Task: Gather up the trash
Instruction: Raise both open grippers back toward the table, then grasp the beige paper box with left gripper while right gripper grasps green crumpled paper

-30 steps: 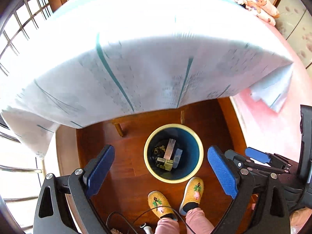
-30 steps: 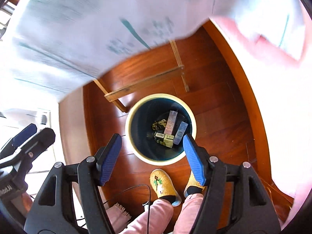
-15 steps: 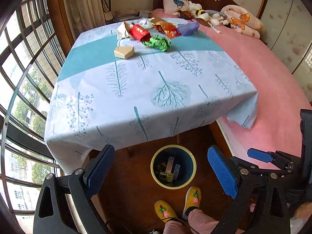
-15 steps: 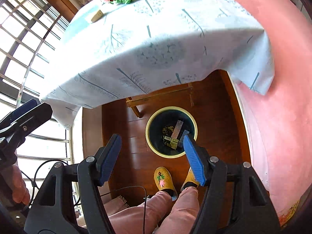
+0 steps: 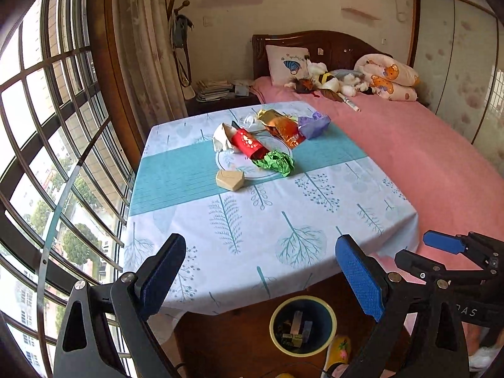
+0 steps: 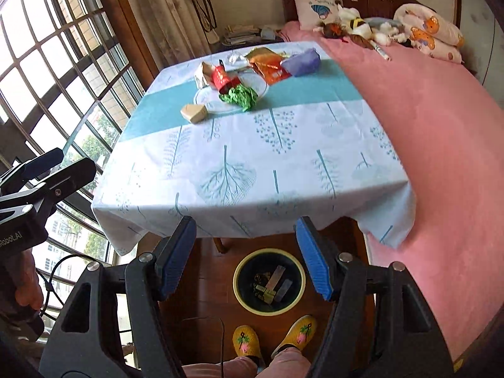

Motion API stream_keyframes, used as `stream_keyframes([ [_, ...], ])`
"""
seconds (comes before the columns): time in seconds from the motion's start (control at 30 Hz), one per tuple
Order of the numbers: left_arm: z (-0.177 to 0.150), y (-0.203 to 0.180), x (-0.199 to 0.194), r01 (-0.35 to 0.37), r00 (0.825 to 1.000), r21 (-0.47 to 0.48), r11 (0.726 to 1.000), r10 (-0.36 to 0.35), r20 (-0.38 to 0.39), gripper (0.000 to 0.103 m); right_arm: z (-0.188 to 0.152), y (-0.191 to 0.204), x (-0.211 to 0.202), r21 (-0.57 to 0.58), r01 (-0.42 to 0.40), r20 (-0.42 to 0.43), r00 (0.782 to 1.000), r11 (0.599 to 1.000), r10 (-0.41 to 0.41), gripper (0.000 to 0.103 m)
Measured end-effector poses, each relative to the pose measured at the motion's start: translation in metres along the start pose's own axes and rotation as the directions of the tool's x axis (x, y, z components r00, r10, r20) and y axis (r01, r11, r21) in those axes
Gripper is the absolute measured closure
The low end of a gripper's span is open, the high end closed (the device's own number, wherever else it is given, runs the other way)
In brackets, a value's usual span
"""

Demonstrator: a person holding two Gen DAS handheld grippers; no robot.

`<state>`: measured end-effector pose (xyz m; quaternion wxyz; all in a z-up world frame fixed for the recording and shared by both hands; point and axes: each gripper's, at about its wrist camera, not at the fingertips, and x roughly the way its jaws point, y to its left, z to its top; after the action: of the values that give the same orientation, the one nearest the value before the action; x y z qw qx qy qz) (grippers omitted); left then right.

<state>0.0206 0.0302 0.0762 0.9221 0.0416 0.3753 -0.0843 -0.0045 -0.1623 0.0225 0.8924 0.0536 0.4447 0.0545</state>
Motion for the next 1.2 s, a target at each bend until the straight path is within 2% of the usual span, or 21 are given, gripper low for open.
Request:
stream_keyframes([
  [0.23,0.028,0.029,0.002,-0.058,0.998,-0.054,0.997,0.059,0.019,0.006,0.032,0.006,0.009,0.005,-0.012,0.021,1.000,1.000,0.012,0.040],
  [0.53,0.062,0.046,0.054,-0.069,0.996,-0.139,0.988,0.059,-0.073,0.006,0.083,0.005,0.054,-0.053,-0.065,0.012,0.998,0.996,0.066,0.040],
  [0.83,0.099,0.040,0.142,-0.135,0.980,-0.208,0.969,0.101,-0.169,0.006,0.149,-0.012,0.139,-0.126,-0.144,-0.060,0.989,0.982,0.138,0.040],
  [1.0,0.121,0.038,0.206,-0.163,0.967,-0.191,0.968,0.119,-0.226,0.006,0.189,-0.023,0.199,-0.170,-0.184,-0.112,0.980,0.968,0.166,0.040],
  [1.2,0.126,0.051,0.283,-0.182,0.944,-0.186,0.965,0.119,-0.307,0.006,0.221,-0.024,0.280,-0.257,-0.211,-0.165,0.971,0.943,0.172,0.040],
])
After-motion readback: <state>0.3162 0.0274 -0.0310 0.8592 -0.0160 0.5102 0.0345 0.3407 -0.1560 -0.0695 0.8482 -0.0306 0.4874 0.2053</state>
